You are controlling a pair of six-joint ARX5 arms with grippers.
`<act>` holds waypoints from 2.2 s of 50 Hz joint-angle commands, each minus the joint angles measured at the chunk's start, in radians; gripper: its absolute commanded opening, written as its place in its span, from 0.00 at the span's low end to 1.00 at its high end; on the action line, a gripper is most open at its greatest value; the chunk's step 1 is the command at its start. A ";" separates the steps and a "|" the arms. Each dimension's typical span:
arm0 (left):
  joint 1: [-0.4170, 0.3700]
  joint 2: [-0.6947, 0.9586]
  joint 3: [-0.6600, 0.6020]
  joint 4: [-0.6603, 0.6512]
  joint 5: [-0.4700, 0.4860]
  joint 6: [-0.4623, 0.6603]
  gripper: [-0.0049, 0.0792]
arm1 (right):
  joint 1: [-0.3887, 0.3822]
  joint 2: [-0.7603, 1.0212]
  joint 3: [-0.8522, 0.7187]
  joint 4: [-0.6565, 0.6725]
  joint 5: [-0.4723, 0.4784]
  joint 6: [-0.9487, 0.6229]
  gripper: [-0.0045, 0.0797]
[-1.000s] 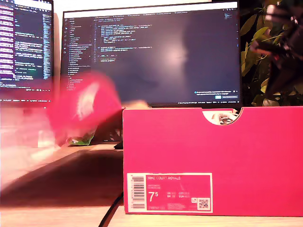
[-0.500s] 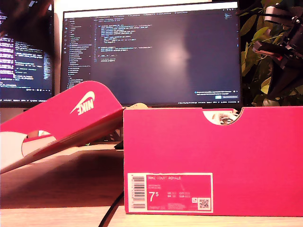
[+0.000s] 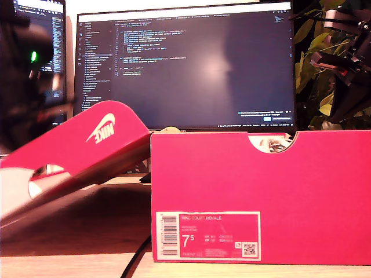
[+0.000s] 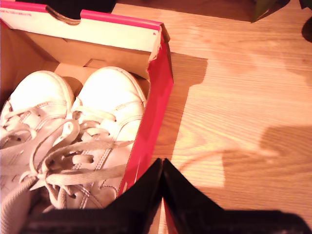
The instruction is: Close the red shoebox by pushing the lid with your left arm and holding the box in place with your right arm
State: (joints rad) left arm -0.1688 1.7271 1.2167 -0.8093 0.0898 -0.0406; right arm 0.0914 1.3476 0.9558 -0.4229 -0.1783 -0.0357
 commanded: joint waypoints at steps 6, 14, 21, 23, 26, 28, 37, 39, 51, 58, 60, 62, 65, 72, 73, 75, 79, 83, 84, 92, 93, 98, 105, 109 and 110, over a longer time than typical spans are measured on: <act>0.019 0.034 -0.013 0.004 -0.029 0.023 0.04 | 0.009 0.005 0.005 0.002 -0.002 -0.014 0.04; 0.019 0.053 -0.014 0.013 0.034 0.021 0.04 | 0.033 0.064 0.005 -0.010 -0.002 -0.017 0.04; 0.015 0.075 -0.014 0.024 0.101 0.014 0.04 | 0.039 0.126 0.005 -0.034 0.008 -0.018 0.04; 0.015 0.077 -0.014 0.023 0.108 0.014 0.04 | 0.039 0.140 0.005 -0.045 0.022 -0.018 0.04; 0.015 0.079 -0.014 0.023 0.108 0.015 0.04 | 0.039 0.155 0.005 -0.060 0.029 -0.018 0.04; 0.015 0.079 -0.014 0.024 0.111 0.015 0.04 | 0.039 0.165 0.005 -0.067 0.029 -0.018 0.04; 0.015 0.079 -0.014 0.024 0.184 0.015 0.04 | 0.047 0.194 0.005 -0.089 -0.002 -0.017 0.04; 0.015 0.079 -0.014 0.024 0.199 0.015 0.04 | 0.055 0.194 0.005 -0.088 -0.018 -0.016 0.04; 0.016 0.079 -0.014 0.016 0.225 0.023 0.04 | 0.111 0.194 0.005 -0.061 -0.042 -0.014 0.04; 0.016 0.071 -0.010 -0.033 0.224 0.044 0.04 | 0.132 0.194 0.005 -0.060 -0.041 -0.014 0.04; 0.016 0.068 -0.006 -0.039 0.226 0.050 0.04 | 0.134 0.194 0.005 -0.060 -0.041 -0.015 0.04; 0.016 0.055 -0.006 -0.039 0.227 0.050 0.04 | 0.136 0.194 0.005 -0.060 -0.041 -0.018 0.04; 0.016 0.030 -0.005 -0.030 0.228 0.050 0.04 | 0.136 0.194 0.005 -0.058 -0.041 -0.018 0.04; 0.016 -0.054 0.010 -0.024 0.228 0.049 0.04 | 0.136 0.194 0.005 -0.051 -0.041 -0.018 0.04; 0.016 -0.064 0.013 -0.024 0.228 0.049 0.04 | 0.136 0.194 0.005 -0.051 -0.041 -0.018 0.04; 0.016 -0.087 0.021 -0.025 0.230 0.049 0.04 | 0.136 0.194 0.005 -0.050 -0.041 -0.018 0.04; 0.016 -0.132 0.036 -0.029 0.253 0.043 0.04 | 0.136 0.194 0.005 -0.048 -0.041 -0.018 0.04; 0.016 -0.165 0.047 -0.029 0.269 0.040 0.04 | 0.136 0.194 0.005 -0.045 -0.041 -0.018 0.04; 0.016 -0.172 0.047 -0.028 0.263 0.040 0.04 | 0.136 0.194 0.005 -0.045 -0.041 -0.018 0.04; 0.029 -0.166 0.047 -0.052 0.074 0.045 0.04 | 0.136 0.194 0.005 -0.046 -0.041 -0.018 0.04; 0.034 -0.161 0.047 -0.052 0.074 0.047 0.04 | 0.136 0.194 0.005 -0.046 -0.041 -0.018 0.04; 0.061 -0.138 0.047 -0.050 0.075 0.050 0.04 | 0.136 0.194 0.005 -0.042 -0.041 -0.018 0.04; 0.084 -0.101 0.047 -0.051 0.095 0.053 0.04 | 0.136 0.194 0.005 -0.038 -0.041 -0.018 0.04; 0.096 -0.068 0.046 -0.051 0.121 0.061 0.04 | 0.136 0.194 0.005 -0.034 -0.041 -0.018 0.04; 0.098 -0.058 0.046 -0.051 0.126 0.061 0.04 | 0.136 0.194 0.005 -0.032 -0.041 -0.018 0.04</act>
State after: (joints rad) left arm -0.0738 1.6279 1.2846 -0.8612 0.2012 0.0082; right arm 0.2119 1.5299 0.9558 -0.4683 -0.2104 -0.0509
